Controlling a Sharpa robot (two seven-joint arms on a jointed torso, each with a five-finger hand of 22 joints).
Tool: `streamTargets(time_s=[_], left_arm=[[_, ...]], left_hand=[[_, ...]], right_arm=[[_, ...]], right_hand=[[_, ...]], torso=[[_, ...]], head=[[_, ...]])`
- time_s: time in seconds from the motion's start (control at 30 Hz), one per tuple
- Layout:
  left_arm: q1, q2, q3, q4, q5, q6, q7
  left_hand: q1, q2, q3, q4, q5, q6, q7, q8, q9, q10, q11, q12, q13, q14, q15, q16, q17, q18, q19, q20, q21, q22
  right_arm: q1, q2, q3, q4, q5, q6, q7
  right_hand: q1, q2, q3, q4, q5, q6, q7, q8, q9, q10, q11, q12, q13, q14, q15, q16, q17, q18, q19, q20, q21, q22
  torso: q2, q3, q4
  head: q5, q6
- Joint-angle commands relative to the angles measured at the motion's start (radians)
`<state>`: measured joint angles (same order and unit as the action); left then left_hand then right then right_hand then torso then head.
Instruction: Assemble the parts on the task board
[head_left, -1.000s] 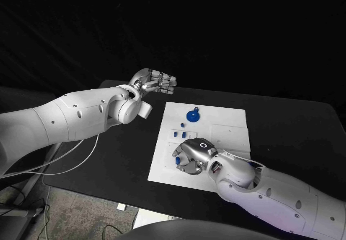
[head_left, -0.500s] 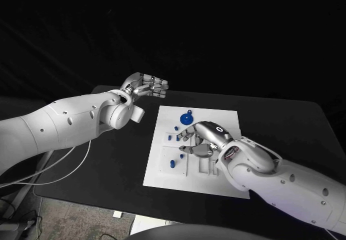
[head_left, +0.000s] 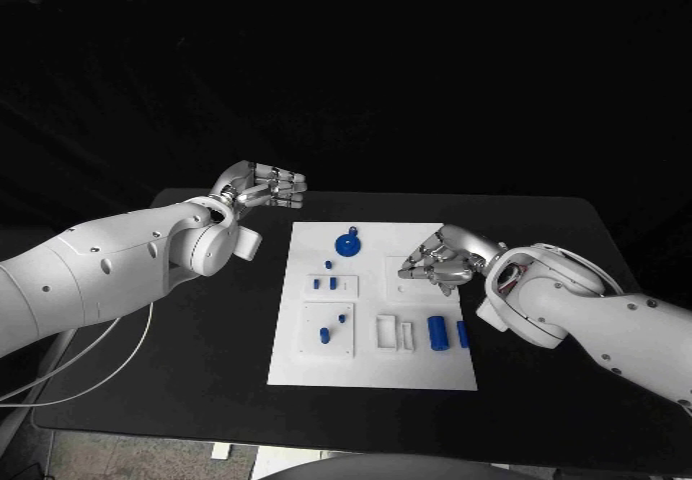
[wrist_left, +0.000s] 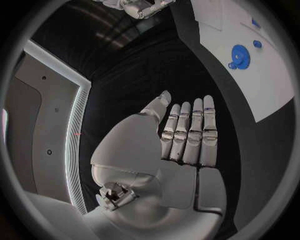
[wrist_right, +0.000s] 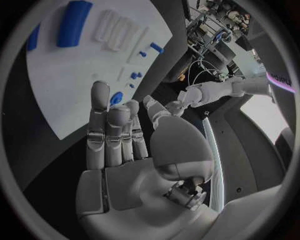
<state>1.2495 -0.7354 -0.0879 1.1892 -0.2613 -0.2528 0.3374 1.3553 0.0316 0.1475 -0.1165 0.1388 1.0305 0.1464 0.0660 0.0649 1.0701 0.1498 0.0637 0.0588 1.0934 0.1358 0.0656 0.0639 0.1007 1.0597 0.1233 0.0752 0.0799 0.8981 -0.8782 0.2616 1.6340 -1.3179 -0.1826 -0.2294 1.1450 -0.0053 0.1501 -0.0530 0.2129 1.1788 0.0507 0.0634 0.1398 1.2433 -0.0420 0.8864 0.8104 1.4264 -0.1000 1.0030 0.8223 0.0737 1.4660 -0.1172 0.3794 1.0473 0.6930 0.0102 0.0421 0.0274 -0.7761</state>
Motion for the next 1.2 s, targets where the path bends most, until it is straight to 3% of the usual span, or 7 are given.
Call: streamTargets(time_s=[0.03, 0.2, 0.43, 0.7, 0.77, 0.97, 1.2], left_arm=[[-0.004, -0.001, 0.0, 0.0, 0.003, 0.02, 0.012], [-0.007, -0.006, 0.0, -0.001, 0.003, 0.024, 0.013], [-0.008, -0.017, 0.0, 0.003, 0.003, 0.028, 0.016], [-0.009, -0.026, 0.0, 0.01, 0.003, 0.03, 0.015], [-0.009, -0.028, 0.0, 0.011, 0.003, 0.03, 0.015], [-0.009, -0.03, 0.0, 0.015, 0.003, 0.031, 0.014], [-0.009, -0.029, -0.001, 0.017, 0.003, 0.032, 0.014]], left_hand=[[-0.002, 0.008, 0.001, 0.005, 0.001, 0.001, -0.001, -0.003, 0.0, -0.008, -0.002, -0.003, -0.001, -0.002, 0.006, -0.004, -0.001, -0.002, 0.002, 0.004, 0.004, -0.001], [-0.005, 0.008, -0.001, 0.007, 0.001, 0.0, -0.001, -0.004, 0.0, -0.008, -0.002, -0.003, -0.001, -0.002, 0.006, -0.004, -0.001, -0.002, 0.002, 0.004, 0.004, -0.001], [-0.007, 0.007, -0.002, 0.008, 0.0, 0.0, -0.001, -0.003, 0.0, -0.008, -0.002, -0.003, -0.001, -0.002, 0.006, -0.004, -0.001, -0.002, 0.002, 0.005, 0.004, -0.001], [-0.008, 0.007, -0.006, 0.01, 0.0, -0.001, -0.001, -0.003, 0.0, -0.008, -0.002, -0.003, -0.001, -0.003, 0.006, -0.004, -0.001, -0.002, 0.002, 0.005, 0.003, -0.002], [-0.008, 0.007, -0.006, 0.01, 0.0, -0.001, -0.001, -0.003, 0.0, -0.008, -0.002, -0.003, -0.001, -0.003, 0.006, -0.004, -0.001, -0.002, 0.002, 0.005, 0.003, -0.002], [-0.008, 0.008, -0.01, 0.012, 0.0, -0.001, -0.001, -0.003, 0.0, -0.008, -0.002, -0.003, -0.001, -0.003, 0.006, -0.004, -0.001, -0.002, 0.002, 0.005, 0.003, -0.002], [-0.008, 0.008, -0.01, 0.012, 0.0, -0.001, -0.001, -0.003, 0.0, -0.008, -0.002, -0.003, -0.001, -0.003, 0.006, -0.004, -0.001, -0.002, 0.002, 0.005, 0.003, -0.002]], right_arm=[[0.001, -0.017, 0.001, 0.007, 0.11, 0.186, -0.202], [0.003, -0.042, 0.002, 0.015, 0.166, 0.247, -0.337], [0.003, -0.06, 0.002, 0.022, 0.191, 0.293, -0.439], [0.0, -0.07, 0.002, 0.022, 0.174, 0.356, -0.483], [-0.001, -0.071, 0.002, 0.018, 0.175, 0.378, -0.488], [-0.006, -0.066, 0.001, 0.013, 0.176, 0.402, -0.494], [-0.013, -0.044, -0.007, -0.004, 0.17, 0.391, -0.494]], right_hand=[[-0.014, 0.0, 0.006, 0.006, -0.019, 0.007, -0.006, 0.001, 0.025, 0.03, -0.004, 0.056, 0.079, 0.0, -0.004, 0.023, 0.047, -0.007, 0.039, -0.01, 0.042, 0.028], [-0.052, 0.007, 0.01, 0.022, -0.026, -0.005, -0.007, 0.0, 0.081, 0.056, -0.003, 0.093, 0.192, 0.01, -0.004, 0.038, 0.121, -0.005, 0.037, -0.009, 0.094, 0.076], [-0.117, 0.013, 0.005, 0.049, -0.05, -0.004, -0.008, 0.0, 0.113, 0.07, -0.002, 0.102, 0.251, 0.017, -0.003, 0.05, 0.166, -0.004, 0.038, -0.008, 0.129, 0.111], [-0.155, 0.015, 0.005, 0.069, -0.098, -0.003, -0.007, 0.0, 0.126, 0.079, -0.002, 0.105, 0.277, 0.021, -0.003, 0.064, 0.193, -0.004, 0.041, -0.008, 0.156, 0.136], [-0.163, 0.02, 0.005, 0.072, -0.122, -0.009, -0.005, 0.0, 0.125, 0.08, 0.0, 0.105, 0.283, 0.021, -0.002, 0.069, 0.202, -0.005, 0.041, -0.007, 0.177, 0.149], [-0.17, 0.022, 0.002, 0.069, -0.126, -0.019, -0.002, 0.0, 0.115, 0.082, 0.002, 0.1, 0.291, 0.022, 0.0, 0.07, 0.213, -0.003, 0.039, -0.005, 0.184, 0.165], [-0.163, 0.002, 0.008, 0.062, -0.125, -0.109, 0.028, 0.001, 0.037, 0.084, 0.02, 0.104, 0.306, 0.023, 0.013, 0.071, 0.221, 0.008, 0.04, 0.007, 0.182, 0.18]], torso=[[-0.007, 0.0021, -0.0059], [-0.009, 0.0044, -0.0092], [-0.007, 0.0001, -0.0057], [-0.007, -0.0031, -0.0049], [-0.007, -0.0034, -0.0049], [-0.007, -0.0035, -0.007], [-0.006, -0.0039, -0.0057]], head=[[-0.012, -0.003], [-0.017, -0.006], [-0.021, -0.008], [-0.017, -0.012], [-0.014, -0.013], [-0.009, -0.014], [-0.007, -0.018]])
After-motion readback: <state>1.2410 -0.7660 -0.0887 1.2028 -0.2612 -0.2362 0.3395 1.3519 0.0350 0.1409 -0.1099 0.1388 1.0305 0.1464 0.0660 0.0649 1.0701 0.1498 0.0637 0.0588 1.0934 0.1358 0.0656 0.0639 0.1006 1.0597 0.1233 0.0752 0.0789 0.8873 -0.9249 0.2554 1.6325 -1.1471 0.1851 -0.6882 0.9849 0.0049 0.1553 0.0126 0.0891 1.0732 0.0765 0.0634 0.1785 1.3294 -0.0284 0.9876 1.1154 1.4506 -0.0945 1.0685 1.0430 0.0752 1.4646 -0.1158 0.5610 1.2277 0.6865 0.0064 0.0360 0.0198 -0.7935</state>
